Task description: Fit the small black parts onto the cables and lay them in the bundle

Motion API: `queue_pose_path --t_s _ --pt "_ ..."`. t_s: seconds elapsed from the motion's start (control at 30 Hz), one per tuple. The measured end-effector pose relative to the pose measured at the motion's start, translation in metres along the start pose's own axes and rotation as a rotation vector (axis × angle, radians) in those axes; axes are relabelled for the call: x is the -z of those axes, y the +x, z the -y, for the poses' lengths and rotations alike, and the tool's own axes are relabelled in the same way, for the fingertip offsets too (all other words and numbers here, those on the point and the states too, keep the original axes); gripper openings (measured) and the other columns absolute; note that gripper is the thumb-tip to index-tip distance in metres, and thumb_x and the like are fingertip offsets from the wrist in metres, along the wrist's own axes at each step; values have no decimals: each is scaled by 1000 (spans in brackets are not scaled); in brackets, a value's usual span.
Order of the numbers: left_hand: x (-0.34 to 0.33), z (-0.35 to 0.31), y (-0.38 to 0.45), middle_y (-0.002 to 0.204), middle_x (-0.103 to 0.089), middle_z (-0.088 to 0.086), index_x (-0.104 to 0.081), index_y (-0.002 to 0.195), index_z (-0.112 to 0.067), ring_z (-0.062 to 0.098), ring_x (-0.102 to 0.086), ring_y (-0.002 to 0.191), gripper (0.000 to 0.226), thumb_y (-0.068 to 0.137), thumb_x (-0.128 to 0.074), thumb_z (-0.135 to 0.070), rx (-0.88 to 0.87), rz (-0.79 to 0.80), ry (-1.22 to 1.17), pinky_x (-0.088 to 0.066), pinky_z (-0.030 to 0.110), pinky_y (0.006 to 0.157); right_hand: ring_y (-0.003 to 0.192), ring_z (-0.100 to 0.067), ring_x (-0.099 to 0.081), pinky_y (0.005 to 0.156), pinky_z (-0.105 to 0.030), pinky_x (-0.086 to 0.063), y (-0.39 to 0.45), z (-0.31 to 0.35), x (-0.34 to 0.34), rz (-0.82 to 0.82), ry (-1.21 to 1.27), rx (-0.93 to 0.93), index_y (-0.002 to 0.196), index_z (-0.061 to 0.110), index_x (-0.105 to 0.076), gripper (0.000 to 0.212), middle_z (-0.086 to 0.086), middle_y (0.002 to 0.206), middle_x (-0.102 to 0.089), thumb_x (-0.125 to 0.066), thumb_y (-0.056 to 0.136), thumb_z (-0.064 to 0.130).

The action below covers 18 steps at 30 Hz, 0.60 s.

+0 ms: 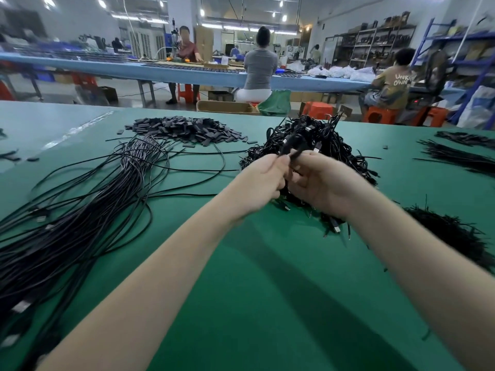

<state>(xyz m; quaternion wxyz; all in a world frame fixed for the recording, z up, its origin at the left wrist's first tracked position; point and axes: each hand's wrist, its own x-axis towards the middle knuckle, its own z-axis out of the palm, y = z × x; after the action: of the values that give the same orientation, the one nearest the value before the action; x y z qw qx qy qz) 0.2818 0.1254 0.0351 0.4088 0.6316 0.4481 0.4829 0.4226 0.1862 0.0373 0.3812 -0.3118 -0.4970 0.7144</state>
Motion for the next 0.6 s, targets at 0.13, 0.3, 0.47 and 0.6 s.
queue_pose_path --t_s 0.13,0.3,0.47,0.6 --pt "0 10 4 44 -48 -11 -45 78 -13 1 -38 36 33 105 -32 -27 120 -194 -127 -31 14 41 55 -11 -49 50 -18 -46 6 -36 -32 -262 117 131 83 12 -55 10 -2 65 -56 -60 92 12" --pt "2 20 8 58 -44 -8 -46 86 -17 3 -40 44 25 104 -35 -30 159 -270 -16 -35 23 53 47 -5 -48 49 -17 -43 4 -49 -40 -391 112 194 78 13 -56 14 4 55 -56 -65 89 13" --pt "7 25 10 50 -38 -15 -46 91 -21 -1 -33 38 19 104 -35 -28 159 -203 3 -30 16 44 59 -10 -56 56 -18 -51 -1 -46 -28 -283 107 108 79 10 -65 9 -4 71 -65 -70 85 15" --pt "11 29 12 52 -37 -15 -45 90 -22 -1 -33 42 18 104 -35 -29 136 -164 78 -31 18 48 59 -8 -59 60 -17 -53 -1 -43 -21 -241 27 55 60 14 -73 22 0 66 -66 -74 81 19"
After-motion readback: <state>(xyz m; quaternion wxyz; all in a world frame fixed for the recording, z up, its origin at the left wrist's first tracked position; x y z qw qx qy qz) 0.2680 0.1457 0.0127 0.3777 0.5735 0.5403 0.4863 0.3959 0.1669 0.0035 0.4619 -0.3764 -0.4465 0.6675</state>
